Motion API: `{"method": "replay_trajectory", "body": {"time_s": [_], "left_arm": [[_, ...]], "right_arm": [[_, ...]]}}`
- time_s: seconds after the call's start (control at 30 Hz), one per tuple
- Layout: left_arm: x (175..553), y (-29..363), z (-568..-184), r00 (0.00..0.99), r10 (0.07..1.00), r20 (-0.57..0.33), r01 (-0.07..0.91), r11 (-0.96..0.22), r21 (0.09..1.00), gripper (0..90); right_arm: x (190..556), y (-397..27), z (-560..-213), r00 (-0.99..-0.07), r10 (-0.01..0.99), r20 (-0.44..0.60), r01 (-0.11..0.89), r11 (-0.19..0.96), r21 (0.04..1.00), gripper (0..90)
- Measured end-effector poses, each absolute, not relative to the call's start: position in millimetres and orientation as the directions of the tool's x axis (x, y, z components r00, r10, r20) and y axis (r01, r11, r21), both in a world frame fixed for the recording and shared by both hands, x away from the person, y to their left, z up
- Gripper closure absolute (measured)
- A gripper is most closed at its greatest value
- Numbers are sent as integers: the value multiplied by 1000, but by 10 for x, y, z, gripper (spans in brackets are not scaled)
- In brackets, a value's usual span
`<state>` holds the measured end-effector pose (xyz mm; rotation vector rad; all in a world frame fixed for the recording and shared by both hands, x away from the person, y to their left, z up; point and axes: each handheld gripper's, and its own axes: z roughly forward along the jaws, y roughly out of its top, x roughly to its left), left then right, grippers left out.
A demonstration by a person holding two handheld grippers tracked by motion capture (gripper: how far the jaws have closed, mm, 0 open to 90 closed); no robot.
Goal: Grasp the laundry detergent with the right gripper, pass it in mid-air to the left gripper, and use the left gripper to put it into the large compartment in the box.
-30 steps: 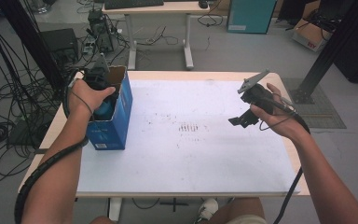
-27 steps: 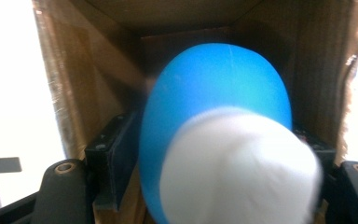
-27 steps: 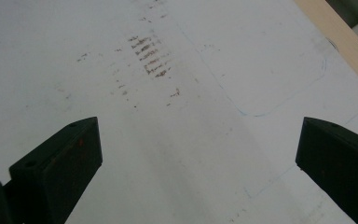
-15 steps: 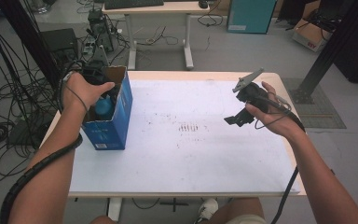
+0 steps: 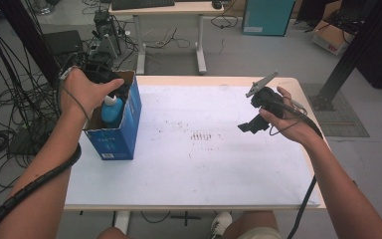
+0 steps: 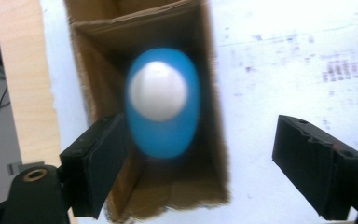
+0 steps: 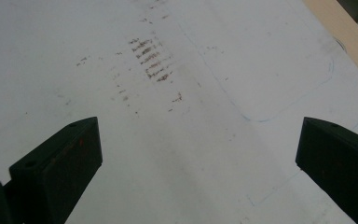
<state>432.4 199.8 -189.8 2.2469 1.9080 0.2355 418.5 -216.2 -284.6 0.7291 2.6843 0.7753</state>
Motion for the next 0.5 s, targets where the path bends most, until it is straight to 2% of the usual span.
{"method": "replay_trajectory", "body": {"time_s": [0.5], "left_arm": [[4090,1280,-1912,323,945,-53,914,-297,275,124]], "right_arm": [[4330,-2169,-2827,-814,571,-106,452,738,501,2]]}}
